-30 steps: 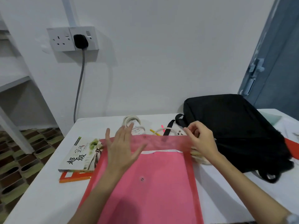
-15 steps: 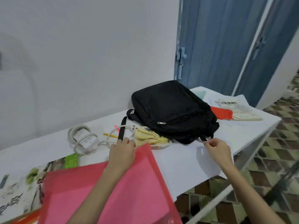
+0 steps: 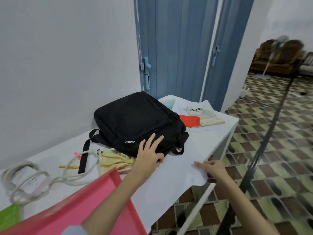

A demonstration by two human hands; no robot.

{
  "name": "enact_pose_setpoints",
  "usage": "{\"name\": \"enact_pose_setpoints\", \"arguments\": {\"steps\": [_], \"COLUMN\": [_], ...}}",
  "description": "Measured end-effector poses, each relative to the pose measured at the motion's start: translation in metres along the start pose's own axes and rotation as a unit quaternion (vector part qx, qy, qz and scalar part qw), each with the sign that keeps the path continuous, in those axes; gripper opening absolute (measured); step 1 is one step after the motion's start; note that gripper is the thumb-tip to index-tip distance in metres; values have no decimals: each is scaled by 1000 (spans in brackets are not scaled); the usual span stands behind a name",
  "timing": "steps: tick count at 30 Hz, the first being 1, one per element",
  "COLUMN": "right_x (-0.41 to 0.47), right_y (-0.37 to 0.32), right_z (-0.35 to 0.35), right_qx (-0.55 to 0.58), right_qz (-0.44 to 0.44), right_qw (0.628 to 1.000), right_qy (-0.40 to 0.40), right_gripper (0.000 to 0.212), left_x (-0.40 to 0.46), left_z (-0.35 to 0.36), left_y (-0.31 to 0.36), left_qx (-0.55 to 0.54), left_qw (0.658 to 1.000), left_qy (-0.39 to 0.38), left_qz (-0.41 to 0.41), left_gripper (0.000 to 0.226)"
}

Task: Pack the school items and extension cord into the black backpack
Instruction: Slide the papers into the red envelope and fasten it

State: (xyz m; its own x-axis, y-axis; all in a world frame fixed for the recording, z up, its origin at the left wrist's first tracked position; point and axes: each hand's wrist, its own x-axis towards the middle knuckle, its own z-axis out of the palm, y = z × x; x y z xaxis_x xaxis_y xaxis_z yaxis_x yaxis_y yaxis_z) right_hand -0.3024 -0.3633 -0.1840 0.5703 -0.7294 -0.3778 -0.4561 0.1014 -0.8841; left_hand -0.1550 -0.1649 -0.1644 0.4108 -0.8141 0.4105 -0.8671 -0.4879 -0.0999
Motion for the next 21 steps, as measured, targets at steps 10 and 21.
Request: {"name": "enact_pose_setpoints", "arguments": {"steps": [10,21], "right_x": [0,9], "right_y": [-17,-39], "right_z": [14,-23], "right_qx": [-101,-90], "right_qz": [-25,-36], "right_qw": [973,986], "right_qy": [-207,-132], "right_gripper": [47,37], "left_x": [28,46], "left_z": [20,15], "left_y": [-9,-36], "left_qx": [41,5], "left_qw": [999,990], "left_qy": [-23,109], "left_qz": [4,-91], "left_gripper": [56,62]}}
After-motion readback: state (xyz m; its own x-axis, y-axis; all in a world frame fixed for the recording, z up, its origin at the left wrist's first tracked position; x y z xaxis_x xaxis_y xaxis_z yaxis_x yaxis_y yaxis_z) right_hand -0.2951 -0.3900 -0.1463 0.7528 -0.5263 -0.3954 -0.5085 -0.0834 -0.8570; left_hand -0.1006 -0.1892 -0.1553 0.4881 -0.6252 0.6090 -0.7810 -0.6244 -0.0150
